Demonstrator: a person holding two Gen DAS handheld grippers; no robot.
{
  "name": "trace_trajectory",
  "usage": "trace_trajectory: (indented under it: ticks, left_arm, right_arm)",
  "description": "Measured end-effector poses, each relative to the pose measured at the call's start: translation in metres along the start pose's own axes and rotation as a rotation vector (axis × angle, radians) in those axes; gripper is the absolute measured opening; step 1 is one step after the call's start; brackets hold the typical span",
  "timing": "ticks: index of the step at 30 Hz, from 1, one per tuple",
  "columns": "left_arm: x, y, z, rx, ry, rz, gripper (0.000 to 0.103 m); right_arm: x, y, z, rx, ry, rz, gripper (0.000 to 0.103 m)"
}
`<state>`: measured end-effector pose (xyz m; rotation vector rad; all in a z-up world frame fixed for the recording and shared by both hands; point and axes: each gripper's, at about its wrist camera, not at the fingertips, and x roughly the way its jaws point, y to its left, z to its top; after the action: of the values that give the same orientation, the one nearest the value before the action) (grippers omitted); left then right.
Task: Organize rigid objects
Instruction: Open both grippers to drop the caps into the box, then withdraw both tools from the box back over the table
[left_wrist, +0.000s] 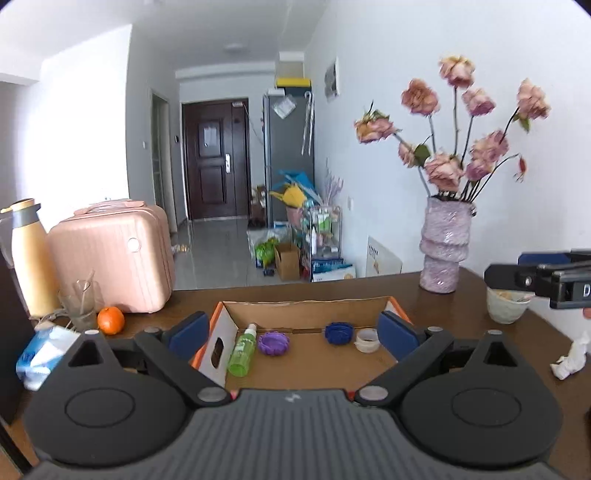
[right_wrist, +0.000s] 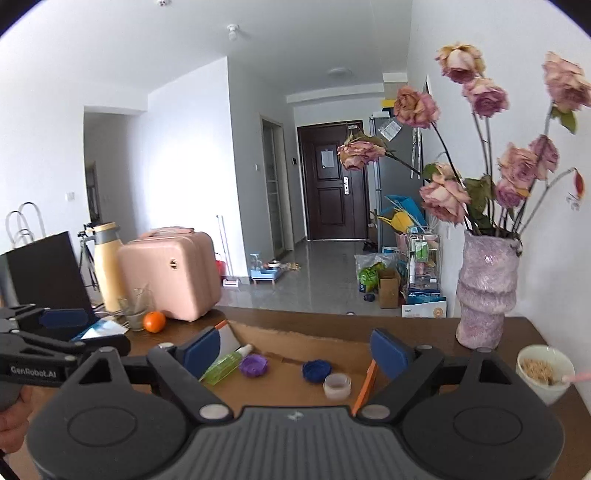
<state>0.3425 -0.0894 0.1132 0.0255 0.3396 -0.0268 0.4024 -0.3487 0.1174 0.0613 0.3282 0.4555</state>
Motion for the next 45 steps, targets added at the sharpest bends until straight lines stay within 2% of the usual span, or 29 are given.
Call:
trace_trajectory:
  ticks: [6, 10, 13, 16, 20, 24, 29, 41, 45]
  left_arm:
    - [-0.044, -0.011, -0.04, -0.075, -0.049, 0.021, 0.103]
    - [-0.058, -0.017, -0.062, -0.103, -0.037, 0.046, 0.103]
    - [-0.069, -0.022, -0.075, -0.087, -0.049, 0.075, 0.103]
    - [-0.081, -0.023, -0.088, -0.103, -0.082, 0.132, 0.103]
    - [-0.09, -0.024, -0.104, -0.137, -0.085, 0.162, 0.103]
    - [-0.096, -0.025, -0.124, -0.137, -0.084, 0.192, 0.103]
    - [-0.086, -0.021, -0.142, -0.117, -0.002, 0.197, 0.103]
    - [-0.08, -0.016, -0.147, -0.102, 0.005, 0.22, 0.103]
    - [-0.077, -0.014, -0.149, -0.102, 0.014, 0.229, 0.103]
  right_arm:
    - [-0.051, -0.002, -0.045, -0.112, -0.045, -0.01, 0.092]
    - [-0.08, -0.023, -0.077, -0.196, -0.013, 0.053, 0.092]
    - [-0.102, -0.05, -0.096, -0.176, 0.02, 0.086, 0.092]
    - [-0.122, -0.077, -0.107, -0.169, 0.038, 0.081, 0.092]
    - [-0.139, -0.113, -0.12, -0.126, 0.067, 0.058, 0.092]
    - [-0.142, -0.149, -0.139, -0.032, 0.098, 0.032, 0.092]
    - [-0.134, -0.17, -0.167, 0.012, 0.129, -0.002, 0.092]
    - [-0.118, -0.189, -0.186, 0.004, 0.147, -0.088, 0.092]
    - [-0.116, -0.194, -0.191, 0.029, 0.15, -0.087, 0.092]
